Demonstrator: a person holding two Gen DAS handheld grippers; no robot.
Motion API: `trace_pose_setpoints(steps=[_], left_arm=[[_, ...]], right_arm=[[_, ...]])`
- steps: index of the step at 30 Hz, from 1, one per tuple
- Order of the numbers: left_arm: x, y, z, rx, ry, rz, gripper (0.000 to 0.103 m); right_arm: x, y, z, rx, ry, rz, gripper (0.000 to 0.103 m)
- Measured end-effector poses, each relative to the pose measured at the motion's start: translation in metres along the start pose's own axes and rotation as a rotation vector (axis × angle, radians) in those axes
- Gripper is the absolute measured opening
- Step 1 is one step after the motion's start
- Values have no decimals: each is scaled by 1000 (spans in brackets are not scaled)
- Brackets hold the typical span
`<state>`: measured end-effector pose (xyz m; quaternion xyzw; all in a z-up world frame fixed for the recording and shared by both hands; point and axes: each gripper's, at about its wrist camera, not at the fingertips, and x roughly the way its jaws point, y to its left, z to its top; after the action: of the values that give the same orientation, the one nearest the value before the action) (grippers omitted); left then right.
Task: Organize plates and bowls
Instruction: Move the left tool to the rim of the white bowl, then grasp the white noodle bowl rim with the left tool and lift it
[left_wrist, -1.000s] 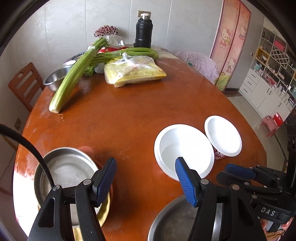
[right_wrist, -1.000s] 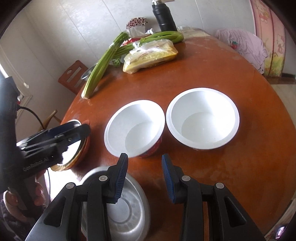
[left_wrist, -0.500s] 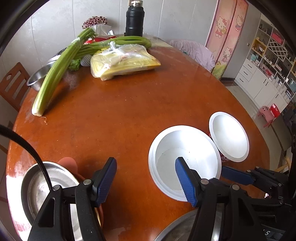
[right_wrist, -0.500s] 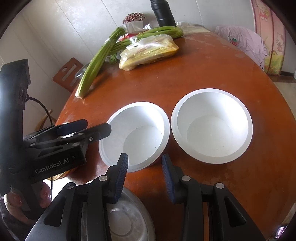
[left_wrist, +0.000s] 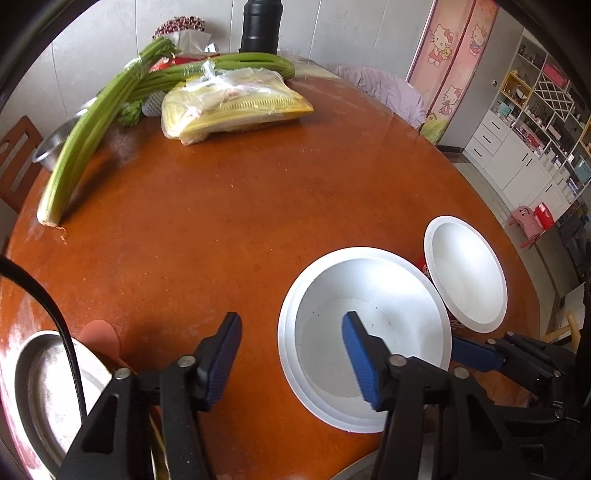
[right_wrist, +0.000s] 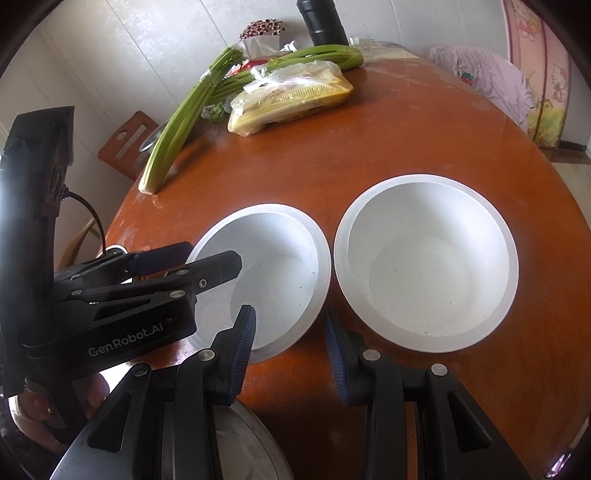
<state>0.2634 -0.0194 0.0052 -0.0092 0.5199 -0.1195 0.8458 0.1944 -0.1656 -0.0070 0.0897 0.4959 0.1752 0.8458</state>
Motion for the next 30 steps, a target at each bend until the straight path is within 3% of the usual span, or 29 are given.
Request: trace_pose_setpoints(steps=[2, 7, 30], left_arm=[[4, 1, 0, -7, 14, -14, 39], [7, -2, -2, 5, 26, -33, 31], [-38, -6, -12, 14, -57, -23, 30]], right_arm=[[2, 1, 0, -3, 2, 3, 39], [3, 4, 0, -26, 1, 5, 39], [-27, 30, -6, -115, -62, -5, 39]])
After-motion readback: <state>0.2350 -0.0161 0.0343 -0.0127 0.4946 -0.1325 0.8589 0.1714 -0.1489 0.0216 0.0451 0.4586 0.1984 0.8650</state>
